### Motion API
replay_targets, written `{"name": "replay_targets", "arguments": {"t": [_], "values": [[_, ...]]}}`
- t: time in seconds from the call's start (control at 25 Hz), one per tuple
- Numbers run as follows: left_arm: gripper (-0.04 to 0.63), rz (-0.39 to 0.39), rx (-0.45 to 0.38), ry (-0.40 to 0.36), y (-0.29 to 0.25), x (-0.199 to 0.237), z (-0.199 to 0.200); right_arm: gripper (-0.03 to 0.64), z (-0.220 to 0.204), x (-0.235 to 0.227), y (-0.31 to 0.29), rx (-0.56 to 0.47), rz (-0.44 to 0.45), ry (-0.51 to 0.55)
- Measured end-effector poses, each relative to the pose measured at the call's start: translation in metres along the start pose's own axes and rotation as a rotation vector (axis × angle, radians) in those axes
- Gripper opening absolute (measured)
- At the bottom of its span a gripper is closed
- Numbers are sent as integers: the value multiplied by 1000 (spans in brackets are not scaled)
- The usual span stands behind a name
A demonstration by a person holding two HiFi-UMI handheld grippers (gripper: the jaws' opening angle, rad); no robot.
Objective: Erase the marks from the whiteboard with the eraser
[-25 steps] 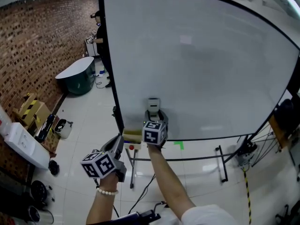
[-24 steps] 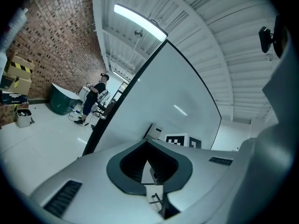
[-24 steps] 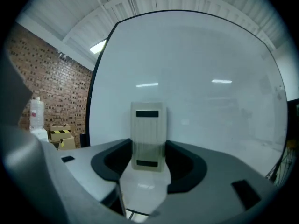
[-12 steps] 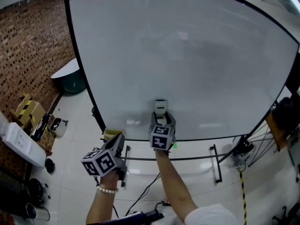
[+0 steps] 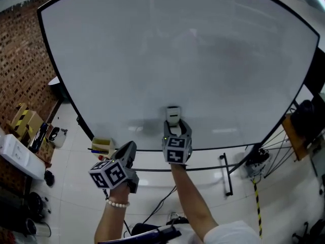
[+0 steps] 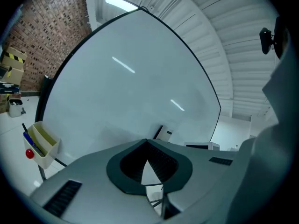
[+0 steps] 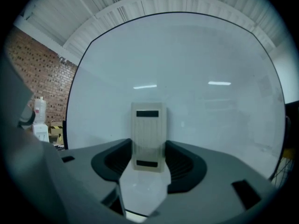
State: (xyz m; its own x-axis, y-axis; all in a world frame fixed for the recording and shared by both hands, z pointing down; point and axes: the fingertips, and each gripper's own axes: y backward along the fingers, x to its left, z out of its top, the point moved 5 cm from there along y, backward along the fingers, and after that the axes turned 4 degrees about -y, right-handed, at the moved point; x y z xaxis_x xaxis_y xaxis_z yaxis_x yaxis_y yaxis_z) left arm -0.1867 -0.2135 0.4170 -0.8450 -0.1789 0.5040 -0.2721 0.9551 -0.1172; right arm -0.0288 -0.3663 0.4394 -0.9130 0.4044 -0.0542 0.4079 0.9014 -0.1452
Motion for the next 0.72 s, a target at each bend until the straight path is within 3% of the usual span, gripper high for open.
{"name": "replay_targets", "arguments": {"t": [0.32,0.48,0.72], "values": [[-11,-83,86,11,-50,-47,-32,255,4,-75,17,7,-9,-3],[-11,-142,115,7,-73,-60,-40,255,4,-105,22,18,-27,-65],[-11,-189,161,-83,-101,-80,-50,255,7,-134,24,2,-36,-51]]}}
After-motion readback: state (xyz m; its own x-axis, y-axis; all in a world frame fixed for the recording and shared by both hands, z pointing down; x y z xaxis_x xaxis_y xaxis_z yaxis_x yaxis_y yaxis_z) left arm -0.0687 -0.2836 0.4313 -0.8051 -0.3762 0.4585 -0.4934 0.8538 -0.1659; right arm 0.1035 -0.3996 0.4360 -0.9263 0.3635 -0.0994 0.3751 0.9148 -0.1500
